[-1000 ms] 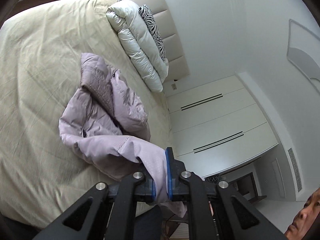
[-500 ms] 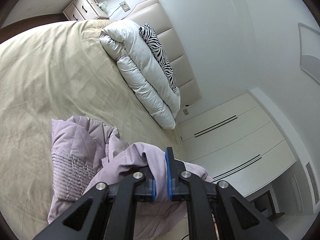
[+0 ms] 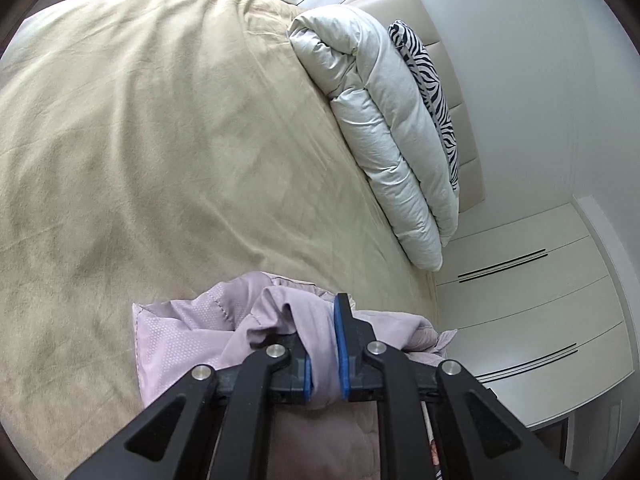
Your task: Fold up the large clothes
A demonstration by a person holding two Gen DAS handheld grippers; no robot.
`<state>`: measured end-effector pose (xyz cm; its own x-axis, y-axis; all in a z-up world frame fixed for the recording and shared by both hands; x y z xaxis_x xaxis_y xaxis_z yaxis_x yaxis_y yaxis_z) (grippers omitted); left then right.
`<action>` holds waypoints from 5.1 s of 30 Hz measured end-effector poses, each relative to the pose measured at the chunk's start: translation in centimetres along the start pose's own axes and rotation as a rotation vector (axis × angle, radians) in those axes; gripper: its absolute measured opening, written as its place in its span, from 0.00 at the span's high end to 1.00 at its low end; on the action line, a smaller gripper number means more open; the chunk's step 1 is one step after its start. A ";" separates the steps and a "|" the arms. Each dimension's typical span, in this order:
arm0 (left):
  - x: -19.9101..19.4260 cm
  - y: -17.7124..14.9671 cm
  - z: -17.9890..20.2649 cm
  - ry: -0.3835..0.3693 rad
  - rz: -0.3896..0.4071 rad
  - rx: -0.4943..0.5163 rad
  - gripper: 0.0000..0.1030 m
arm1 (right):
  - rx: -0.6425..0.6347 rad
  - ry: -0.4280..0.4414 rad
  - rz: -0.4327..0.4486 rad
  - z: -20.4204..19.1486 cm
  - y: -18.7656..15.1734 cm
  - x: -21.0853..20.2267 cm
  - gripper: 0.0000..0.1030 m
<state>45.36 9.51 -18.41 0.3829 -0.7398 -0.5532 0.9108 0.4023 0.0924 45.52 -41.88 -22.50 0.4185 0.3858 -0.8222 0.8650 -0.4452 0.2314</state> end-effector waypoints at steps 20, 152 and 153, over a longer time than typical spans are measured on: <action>-1.6 -1.2 3.7 0.041 0.075 0.114 0.00 | 0.091 0.209 -0.008 1.5 -0.8 1.0 0.06; 8.0 -3.9 -0.1 0.623 -0.025 0.518 0.00 | -0.398 -0.197 -0.206 -14.6 -5.4 14.0 0.37; 8.1 -3.8 -0.2 0.617 -0.028 0.515 0.00 | -0.396 -0.191 -0.199 -14.5 -5.5 14.1 0.37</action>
<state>44.92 2.08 -23.39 0.3420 -0.2542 -0.9047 0.9331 -0.0223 0.3590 50.72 -22.30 -27.81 0.2078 0.2601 -0.9429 0.9776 -0.0213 0.2096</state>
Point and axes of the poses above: each gripper's, at about its wrist camera, not at the fingertips, and x roughly the way its jaws point, z to its right, y to its top, the point moved 10 cm from there along x, roughly the way its jaws point, and after that the axes turned 15 degrees about -z, right-handed, at the moved point
